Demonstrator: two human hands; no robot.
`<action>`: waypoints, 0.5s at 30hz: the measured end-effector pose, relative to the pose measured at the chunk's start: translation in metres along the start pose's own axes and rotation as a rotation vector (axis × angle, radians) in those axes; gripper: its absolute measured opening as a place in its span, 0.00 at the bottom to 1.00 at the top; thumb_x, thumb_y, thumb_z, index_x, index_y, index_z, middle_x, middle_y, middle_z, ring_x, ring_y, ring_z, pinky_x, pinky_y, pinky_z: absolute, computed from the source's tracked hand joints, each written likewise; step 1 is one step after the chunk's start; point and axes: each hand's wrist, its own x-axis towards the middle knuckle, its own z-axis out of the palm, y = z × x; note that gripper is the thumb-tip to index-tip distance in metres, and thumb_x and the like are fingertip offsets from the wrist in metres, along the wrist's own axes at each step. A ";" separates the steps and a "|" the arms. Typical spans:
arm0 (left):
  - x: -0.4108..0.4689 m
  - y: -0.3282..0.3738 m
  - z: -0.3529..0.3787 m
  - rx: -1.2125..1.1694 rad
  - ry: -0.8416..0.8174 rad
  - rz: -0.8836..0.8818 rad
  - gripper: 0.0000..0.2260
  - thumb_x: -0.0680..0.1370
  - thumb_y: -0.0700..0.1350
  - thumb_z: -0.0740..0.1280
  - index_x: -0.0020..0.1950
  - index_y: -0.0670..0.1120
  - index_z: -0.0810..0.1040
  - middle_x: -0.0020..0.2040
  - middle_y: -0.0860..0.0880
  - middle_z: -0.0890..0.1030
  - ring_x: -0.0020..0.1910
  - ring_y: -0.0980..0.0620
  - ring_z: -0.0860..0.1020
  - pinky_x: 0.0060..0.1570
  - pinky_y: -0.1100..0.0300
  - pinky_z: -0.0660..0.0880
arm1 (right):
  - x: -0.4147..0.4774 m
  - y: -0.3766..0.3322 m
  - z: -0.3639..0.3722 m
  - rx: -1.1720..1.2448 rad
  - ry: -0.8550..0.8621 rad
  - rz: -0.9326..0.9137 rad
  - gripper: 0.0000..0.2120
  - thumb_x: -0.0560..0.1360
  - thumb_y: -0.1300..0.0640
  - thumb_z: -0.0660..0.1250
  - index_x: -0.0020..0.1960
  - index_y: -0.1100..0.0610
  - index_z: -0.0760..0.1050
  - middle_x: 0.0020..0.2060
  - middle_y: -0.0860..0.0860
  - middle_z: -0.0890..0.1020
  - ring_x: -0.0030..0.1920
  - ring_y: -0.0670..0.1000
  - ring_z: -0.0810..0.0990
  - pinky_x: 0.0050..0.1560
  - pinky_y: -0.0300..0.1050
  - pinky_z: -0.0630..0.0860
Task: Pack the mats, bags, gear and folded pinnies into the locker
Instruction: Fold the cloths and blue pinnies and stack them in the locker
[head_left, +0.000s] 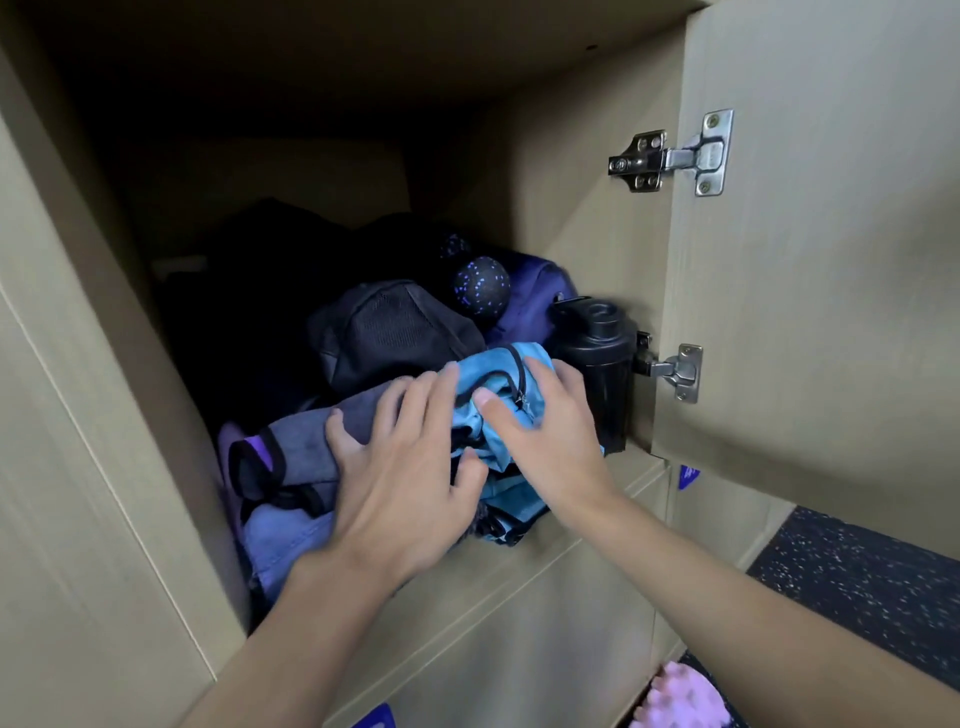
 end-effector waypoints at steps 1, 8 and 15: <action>0.000 0.000 0.001 -0.028 -0.003 -0.009 0.32 0.74 0.56 0.50 0.78 0.50 0.56 0.72 0.56 0.65 0.76 0.53 0.59 0.68 0.28 0.53 | 0.000 0.001 0.003 -0.025 0.016 0.005 0.31 0.72 0.36 0.67 0.71 0.48 0.69 0.67 0.41 0.64 0.66 0.46 0.69 0.66 0.46 0.69; 0.000 -0.003 0.006 0.044 0.019 0.027 0.29 0.74 0.57 0.51 0.73 0.50 0.70 0.77 0.53 0.64 0.76 0.51 0.63 0.65 0.25 0.55 | 0.002 0.008 0.004 -0.469 0.020 -0.183 0.31 0.78 0.38 0.61 0.76 0.49 0.62 0.75 0.46 0.62 0.70 0.53 0.62 0.66 0.50 0.63; -0.001 -0.007 0.012 0.108 0.016 0.060 0.28 0.75 0.59 0.51 0.74 0.55 0.68 0.72 0.56 0.72 0.76 0.48 0.63 0.63 0.25 0.57 | 0.000 0.026 0.013 -0.608 -0.083 -0.250 0.16 0.81 0.50 0.60 0.65 0.55 0.74 0.76 0.58 0.63 0.65 0.64 0.70 0.58 0.57 0.72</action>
